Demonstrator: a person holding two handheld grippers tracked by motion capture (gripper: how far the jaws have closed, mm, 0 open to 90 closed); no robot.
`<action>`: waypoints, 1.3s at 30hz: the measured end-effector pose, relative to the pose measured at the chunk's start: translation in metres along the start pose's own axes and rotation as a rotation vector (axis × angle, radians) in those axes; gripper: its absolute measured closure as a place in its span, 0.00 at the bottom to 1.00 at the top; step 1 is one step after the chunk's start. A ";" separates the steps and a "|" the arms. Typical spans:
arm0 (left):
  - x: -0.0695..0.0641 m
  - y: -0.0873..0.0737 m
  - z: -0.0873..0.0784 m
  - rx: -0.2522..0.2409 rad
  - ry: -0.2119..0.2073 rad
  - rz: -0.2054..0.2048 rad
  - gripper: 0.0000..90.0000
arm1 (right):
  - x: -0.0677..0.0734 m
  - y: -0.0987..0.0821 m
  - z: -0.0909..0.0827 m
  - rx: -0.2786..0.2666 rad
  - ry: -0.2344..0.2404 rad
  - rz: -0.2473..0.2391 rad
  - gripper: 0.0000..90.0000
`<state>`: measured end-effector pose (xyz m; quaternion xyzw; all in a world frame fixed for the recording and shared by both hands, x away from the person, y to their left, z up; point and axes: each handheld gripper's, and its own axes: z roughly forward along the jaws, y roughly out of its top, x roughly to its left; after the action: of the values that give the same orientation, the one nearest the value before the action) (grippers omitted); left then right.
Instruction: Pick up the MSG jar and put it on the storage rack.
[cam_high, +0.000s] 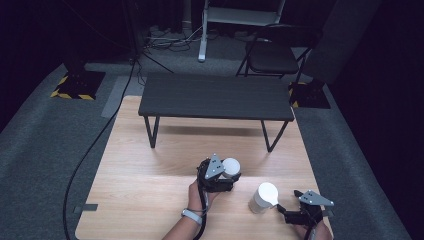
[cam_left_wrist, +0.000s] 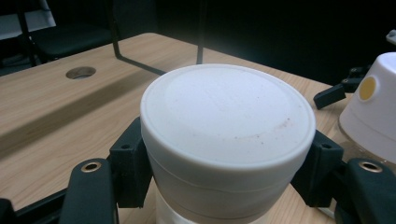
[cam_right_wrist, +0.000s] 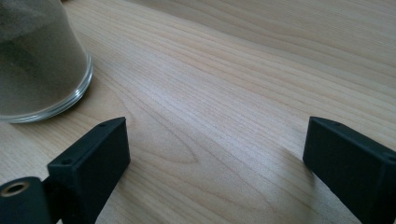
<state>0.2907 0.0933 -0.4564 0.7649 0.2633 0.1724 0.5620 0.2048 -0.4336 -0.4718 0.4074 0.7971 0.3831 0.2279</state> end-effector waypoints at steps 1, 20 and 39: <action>0.000 0.001 -0.001 0.004 0.006 -0.002 0.37 | 0.000 0.000 0.000 0.000 -0.001 -0.001 0.08; 0.027 0.048 -0.046 0.020 0.097 0.046 0.37 | -0.003 0.001 0.000 0.007 0.017 0.008 0.09; 0.058 0.128 -0.077 -0.060 0.142 0.031 0.37 | -0.004 0.000 0.000 0.002 0.023 -0.002 0.09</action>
<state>0.3201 0.1579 -0.3131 0.7375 0.2854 0.2427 0.5619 0.2068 -0.4366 -0.4711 0.4024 0.8006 0.3866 0.2185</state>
